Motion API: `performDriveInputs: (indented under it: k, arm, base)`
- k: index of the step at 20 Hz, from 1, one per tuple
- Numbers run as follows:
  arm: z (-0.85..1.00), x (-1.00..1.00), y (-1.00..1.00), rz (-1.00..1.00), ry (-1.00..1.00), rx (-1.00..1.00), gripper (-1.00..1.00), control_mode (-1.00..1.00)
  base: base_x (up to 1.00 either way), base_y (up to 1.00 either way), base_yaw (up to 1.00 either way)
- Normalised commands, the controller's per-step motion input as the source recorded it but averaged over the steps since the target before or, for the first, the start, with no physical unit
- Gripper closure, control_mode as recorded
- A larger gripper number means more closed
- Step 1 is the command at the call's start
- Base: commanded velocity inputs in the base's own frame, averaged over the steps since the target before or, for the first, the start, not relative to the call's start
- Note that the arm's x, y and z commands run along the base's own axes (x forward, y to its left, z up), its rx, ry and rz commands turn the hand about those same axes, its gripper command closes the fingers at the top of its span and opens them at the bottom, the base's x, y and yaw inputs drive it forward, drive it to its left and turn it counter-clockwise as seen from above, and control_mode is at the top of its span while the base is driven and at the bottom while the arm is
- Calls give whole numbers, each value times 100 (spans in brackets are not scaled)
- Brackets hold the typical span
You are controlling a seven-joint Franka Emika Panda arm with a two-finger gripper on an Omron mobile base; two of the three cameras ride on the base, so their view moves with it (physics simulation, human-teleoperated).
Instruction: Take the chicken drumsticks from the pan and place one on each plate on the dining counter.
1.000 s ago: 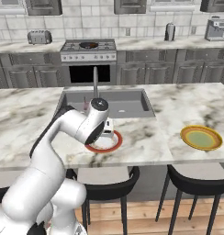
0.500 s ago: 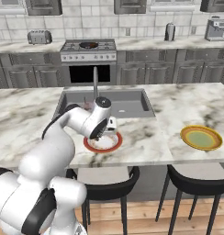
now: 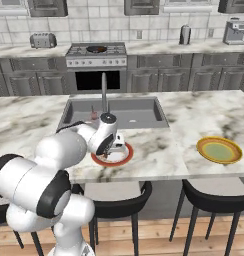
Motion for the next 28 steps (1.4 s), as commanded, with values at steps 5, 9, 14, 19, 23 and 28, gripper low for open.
performDriveInputs:
  k: [5, 9, 14, 19, 23, 28]
  arm:
    - [-21, 54, 0, 0, 7, 0, 100, -100]
    - [-51, 35, 0, 1, 9, -6, 100, -100]
    - [-45, 28, 0, 1, 3, -3, 100, -100]
    - [-32, 22, 0, 2, 0, 0, -100, -100]
    - [-14, 22, 0, 1, 0, 0, -100, -100]
    - [0, 29, 0, 5, 0, 0, -100, -100]
  base:
    - [0, 0, 0]
    - [0, 0, 0]
    - [0, 0, 0]
    - [0, 0, 0]
    - [0, 0, 0]
    - [0, 0, 0]
